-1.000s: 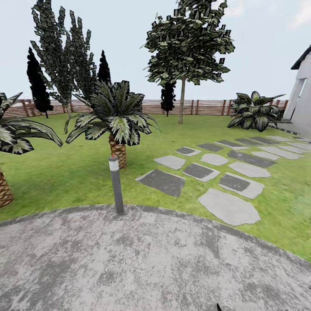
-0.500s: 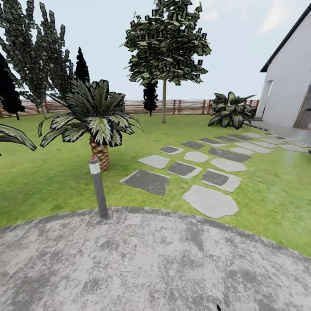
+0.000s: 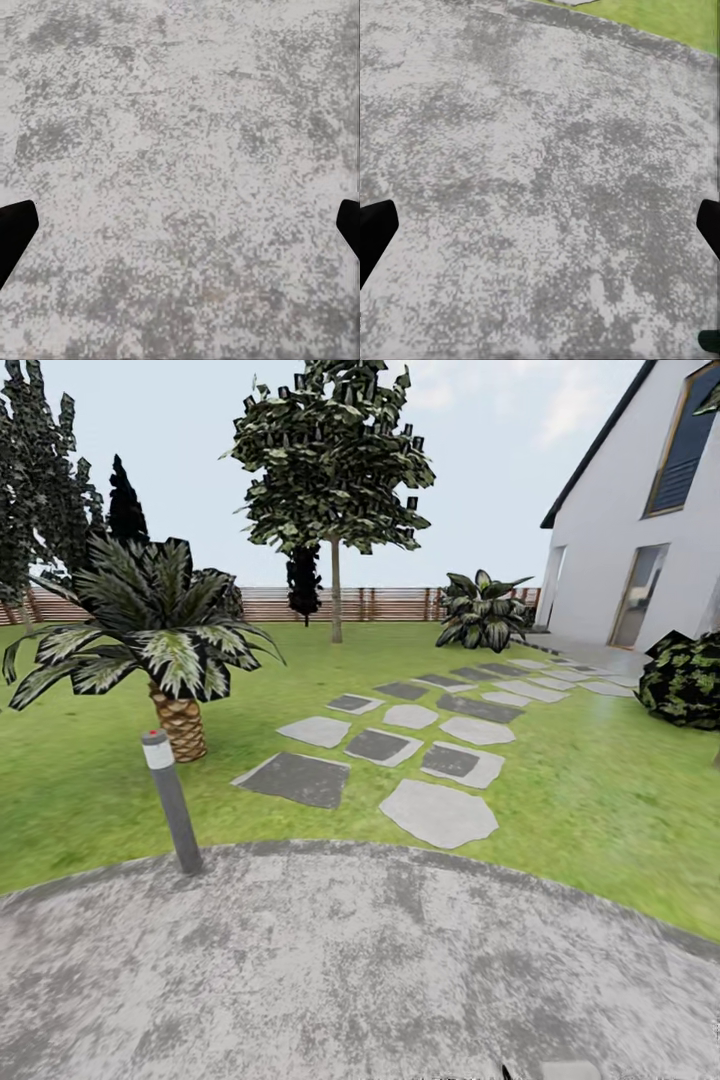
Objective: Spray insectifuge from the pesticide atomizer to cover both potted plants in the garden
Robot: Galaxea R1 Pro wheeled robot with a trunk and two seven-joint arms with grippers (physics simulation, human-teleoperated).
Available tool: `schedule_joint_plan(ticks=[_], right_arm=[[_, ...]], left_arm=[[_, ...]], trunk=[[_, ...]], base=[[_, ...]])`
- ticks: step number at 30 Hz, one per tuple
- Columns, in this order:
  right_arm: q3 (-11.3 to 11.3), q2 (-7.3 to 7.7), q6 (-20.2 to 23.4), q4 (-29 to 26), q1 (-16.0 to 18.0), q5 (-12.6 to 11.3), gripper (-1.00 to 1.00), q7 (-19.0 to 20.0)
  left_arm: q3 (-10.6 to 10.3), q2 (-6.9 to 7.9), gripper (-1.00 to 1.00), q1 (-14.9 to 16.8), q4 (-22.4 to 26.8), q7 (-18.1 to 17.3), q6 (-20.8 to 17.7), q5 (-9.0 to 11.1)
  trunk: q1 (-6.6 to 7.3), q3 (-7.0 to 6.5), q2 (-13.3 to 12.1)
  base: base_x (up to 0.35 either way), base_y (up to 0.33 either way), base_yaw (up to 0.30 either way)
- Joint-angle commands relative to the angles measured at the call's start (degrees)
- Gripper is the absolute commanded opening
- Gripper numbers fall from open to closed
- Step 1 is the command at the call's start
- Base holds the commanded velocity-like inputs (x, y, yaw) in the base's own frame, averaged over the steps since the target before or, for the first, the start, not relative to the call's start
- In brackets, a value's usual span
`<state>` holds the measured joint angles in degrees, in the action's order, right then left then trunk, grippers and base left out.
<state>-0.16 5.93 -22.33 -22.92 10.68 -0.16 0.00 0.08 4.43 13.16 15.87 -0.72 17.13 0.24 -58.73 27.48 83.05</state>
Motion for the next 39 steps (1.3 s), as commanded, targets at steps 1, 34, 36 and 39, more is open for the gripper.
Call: schedule_joint_plan(ticks=[1, 34, 36, 39], right_arm=[[0.0, -0.02, -0.2, 0.0, 0.0, 0.0, 1.0, 0.0], [0.1, -0.83, -0.3, 0.2, 0.0, 0.0, 1.0, 0.2], [0.1, -0.83, -0.3, 0.2, 0.0, 0.0, 1.0, 0.2], [0.1, -0.83, -0.3, 0.2, 0.0, 0.1, 1.0, 0.2]], left_arm=[[0.0, 0.0, 1.0, 0.0, 0.0, -0.1, 0.2, 0.0], [0.0, -0.12, 1.0, 0.0, 0.0, -0.1, 0.2, 0.0], [0.0, -0.12, 1.0, 0.0, 0.0, -0.1, 0.2, 0.0], [0.0, -0.12, 1.0, 0.0, 0.0, -0.1, 0.2, 0.0]], trunk=[[0.0, 0.08, 0.0], [-5.93, 5.15, 10.9], [-6.36, 5.51, 11.7], [-7.02, 6.05, 12.9]], base=[[-0.002, -0.006, -0.116], [0.0, 0.0, -0.194], [0.0, 0.0, -0.267], [0.0, 0.0, -0.267]])
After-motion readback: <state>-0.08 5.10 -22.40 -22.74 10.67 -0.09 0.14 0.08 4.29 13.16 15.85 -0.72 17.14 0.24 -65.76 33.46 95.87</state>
